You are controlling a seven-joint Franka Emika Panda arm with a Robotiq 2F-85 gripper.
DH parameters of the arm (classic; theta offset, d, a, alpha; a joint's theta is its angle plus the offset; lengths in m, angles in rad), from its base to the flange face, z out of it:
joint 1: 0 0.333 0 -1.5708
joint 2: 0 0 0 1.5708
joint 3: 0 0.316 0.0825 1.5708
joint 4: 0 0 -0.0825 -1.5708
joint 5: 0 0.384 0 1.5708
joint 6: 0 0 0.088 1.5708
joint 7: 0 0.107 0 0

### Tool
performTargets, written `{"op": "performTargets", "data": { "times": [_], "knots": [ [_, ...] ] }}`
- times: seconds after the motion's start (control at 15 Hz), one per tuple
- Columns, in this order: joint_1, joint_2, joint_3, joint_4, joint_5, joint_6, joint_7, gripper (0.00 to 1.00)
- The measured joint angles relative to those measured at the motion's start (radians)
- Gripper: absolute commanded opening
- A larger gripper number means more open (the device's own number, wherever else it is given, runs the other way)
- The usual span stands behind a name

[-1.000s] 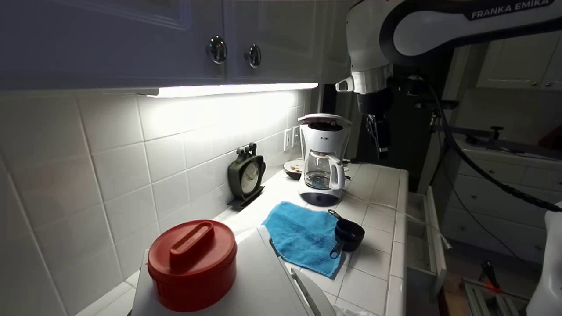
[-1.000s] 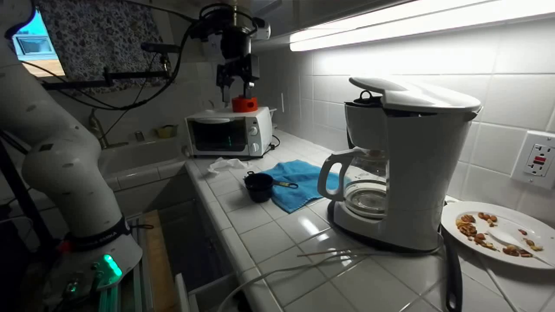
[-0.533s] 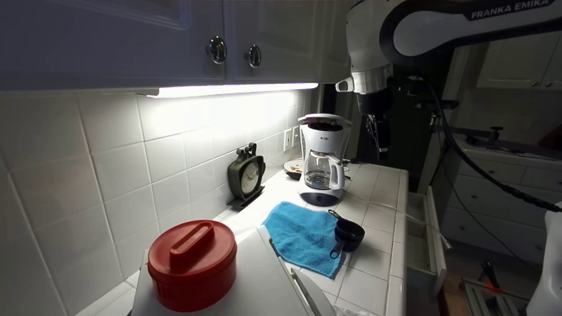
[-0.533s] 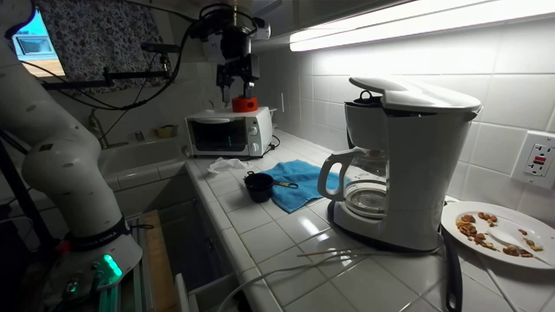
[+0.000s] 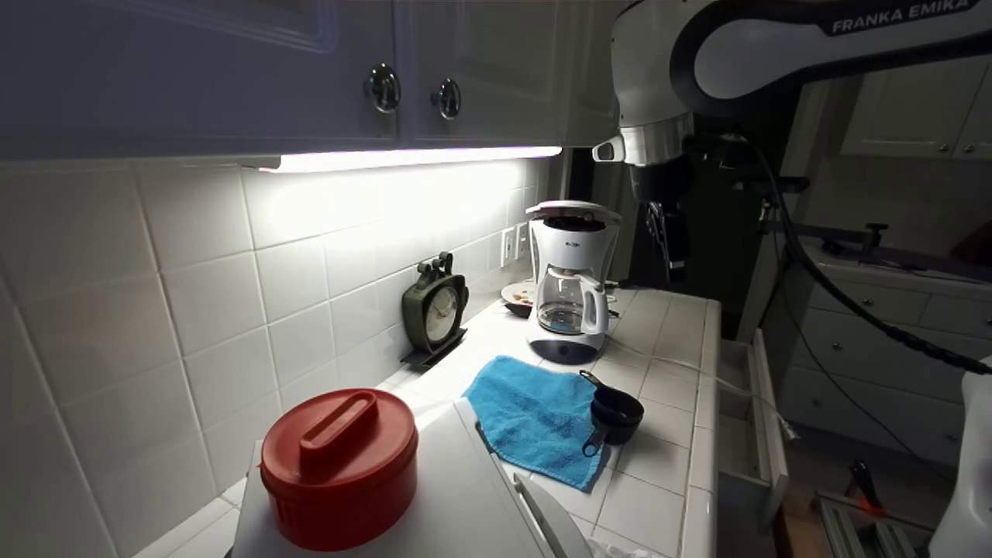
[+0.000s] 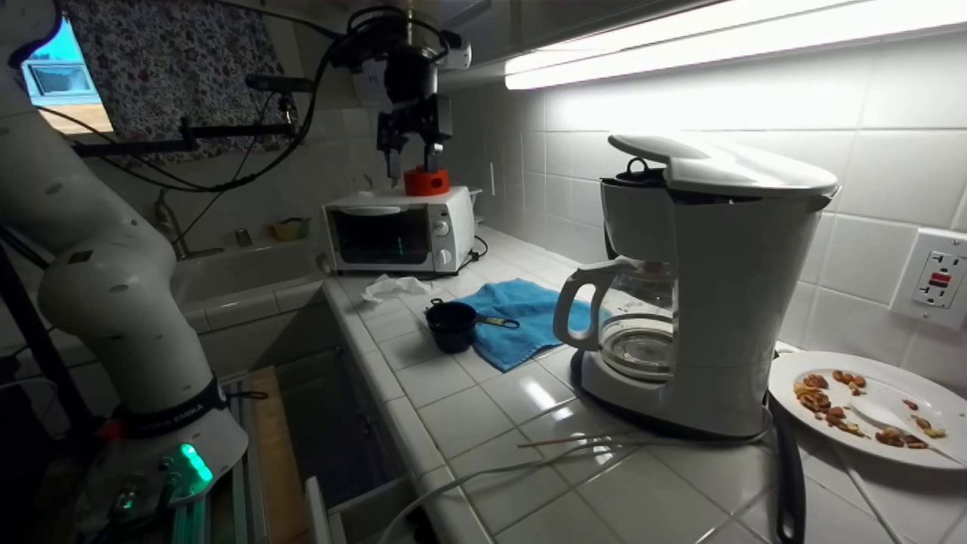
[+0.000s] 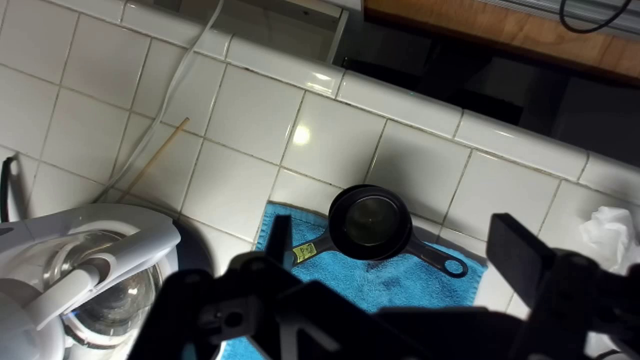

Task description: Unstack the black pots

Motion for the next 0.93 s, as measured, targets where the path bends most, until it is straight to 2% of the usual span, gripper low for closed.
{"op": "performTargets", "data": {
  "times": [0.33, 0.53, 0.93],
  "knots": [
    [0.019, 0.000, 0.026, -0.004, -0.009, 0.036, 0.061, 1.00],
    [0.022, 0.000, 0.042, -0.036, -0.013, 0.145, 0.149, 1.00],
    [0.010, 0.000, 0.019, -0.186, -0.002, 0.401, 0.309, 1.00]
  ]
}}
